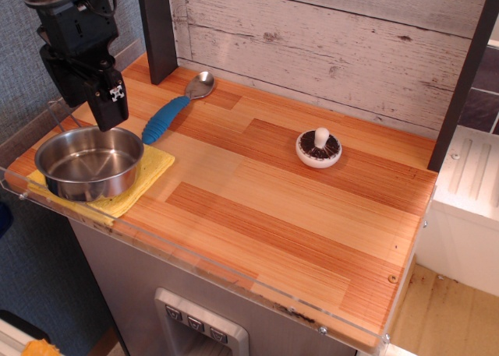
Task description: Take the spoon and place it next to silver vessel.
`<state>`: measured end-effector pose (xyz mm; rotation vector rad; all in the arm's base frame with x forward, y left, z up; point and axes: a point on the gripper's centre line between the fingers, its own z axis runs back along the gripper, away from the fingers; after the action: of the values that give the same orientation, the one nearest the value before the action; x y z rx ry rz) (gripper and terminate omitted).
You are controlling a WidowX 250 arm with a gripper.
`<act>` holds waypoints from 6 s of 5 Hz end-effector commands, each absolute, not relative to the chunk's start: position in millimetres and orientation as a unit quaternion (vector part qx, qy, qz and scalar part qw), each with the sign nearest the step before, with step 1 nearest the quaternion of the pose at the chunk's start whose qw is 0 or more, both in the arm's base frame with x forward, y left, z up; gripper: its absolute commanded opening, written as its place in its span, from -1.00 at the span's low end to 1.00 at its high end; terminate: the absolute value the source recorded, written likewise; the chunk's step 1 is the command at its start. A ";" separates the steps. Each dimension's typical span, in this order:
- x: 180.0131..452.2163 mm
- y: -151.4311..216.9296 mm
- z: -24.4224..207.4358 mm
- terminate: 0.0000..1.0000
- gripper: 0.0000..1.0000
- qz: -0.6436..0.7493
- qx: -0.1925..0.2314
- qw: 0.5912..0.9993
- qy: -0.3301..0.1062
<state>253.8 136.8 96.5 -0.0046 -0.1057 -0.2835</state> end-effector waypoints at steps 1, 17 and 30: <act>253.8 136.8 96.5 -1.00 1.00 -0.141 -0.002 0.989 -0.053; 363.0 88.9 126.8 -1.00 -1.00 -0.087 -0.087 0.960 -0.252; 259.3 72.4 82.5 -1.00 1.00 -0.090 0.013 0.996 -0.026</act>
<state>256.9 69.4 69.8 0.0074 -0.0202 -0.1779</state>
